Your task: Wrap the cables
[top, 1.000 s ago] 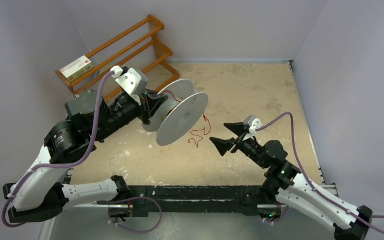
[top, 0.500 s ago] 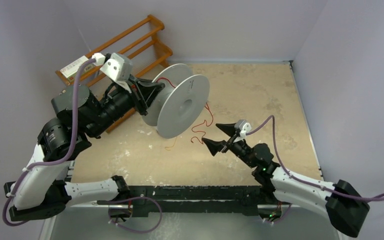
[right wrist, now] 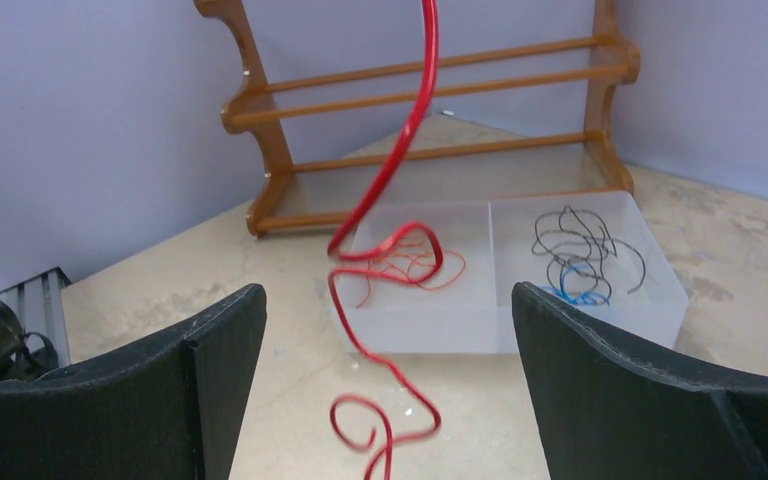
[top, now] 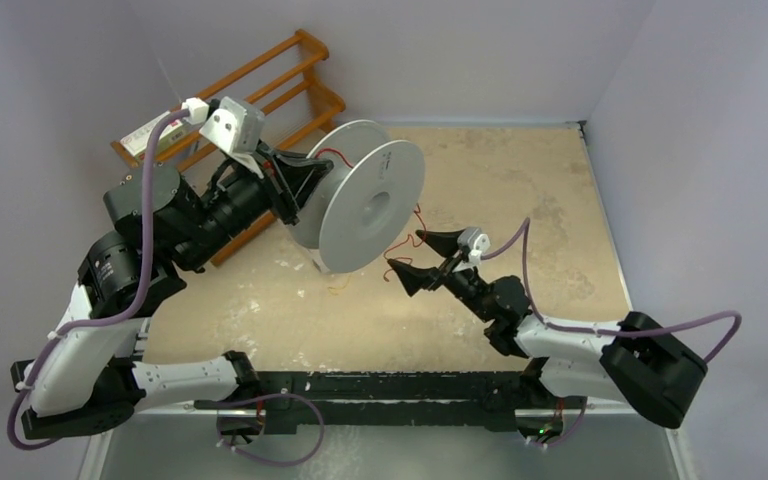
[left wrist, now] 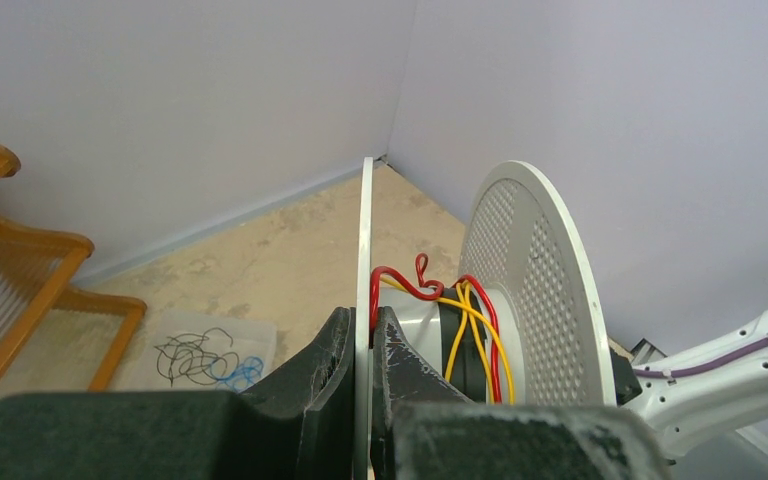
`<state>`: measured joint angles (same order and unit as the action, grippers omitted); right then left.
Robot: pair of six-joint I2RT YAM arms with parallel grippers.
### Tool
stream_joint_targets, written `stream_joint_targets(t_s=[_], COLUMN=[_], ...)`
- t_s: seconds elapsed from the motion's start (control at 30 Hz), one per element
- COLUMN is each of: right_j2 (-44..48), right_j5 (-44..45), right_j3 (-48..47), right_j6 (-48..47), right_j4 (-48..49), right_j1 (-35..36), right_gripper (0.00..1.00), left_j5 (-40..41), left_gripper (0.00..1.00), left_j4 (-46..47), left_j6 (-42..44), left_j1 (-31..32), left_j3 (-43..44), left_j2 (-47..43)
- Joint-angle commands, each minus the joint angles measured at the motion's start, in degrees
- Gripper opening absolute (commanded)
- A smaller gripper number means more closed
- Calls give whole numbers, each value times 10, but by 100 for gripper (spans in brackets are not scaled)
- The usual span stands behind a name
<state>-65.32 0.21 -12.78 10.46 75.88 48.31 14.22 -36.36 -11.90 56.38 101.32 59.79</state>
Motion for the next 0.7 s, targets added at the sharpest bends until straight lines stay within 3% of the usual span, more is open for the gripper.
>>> stream_joint_targets(t_s=[0.0,0.13,0.27,0.4,0.57,0.6,0.67], right_j2=[-33,-74,-113,-131,-134,-135,-141], right_j5=[-18,-29,-38,-47,-56,-58,-58], right_j3=[-37,-49,-60,-59,-52,-50,-44], right_j6=[5,25,38,45,46,47,54], right_j4=[102,150,189,217,200,196,198], right_j1=[-6,-9,-11,-12,-12,-12,-12], right_gripper=[93,91,83,56,7,0,0], left_j5=[6,4,1,3,30,40,63], left_gripper=[0,0,0,0,0,0,0], left_j4=[75,77,79,76,75,76,81], left_j6=[-20,-23,-25,-24,-21,-20,-21], left_j1=[0,0,0,0,0,0,0], left_j3=[37,35,35,35,32,29,21], left_j2=[-6,-6,-6,-6,-6,-5,-3])
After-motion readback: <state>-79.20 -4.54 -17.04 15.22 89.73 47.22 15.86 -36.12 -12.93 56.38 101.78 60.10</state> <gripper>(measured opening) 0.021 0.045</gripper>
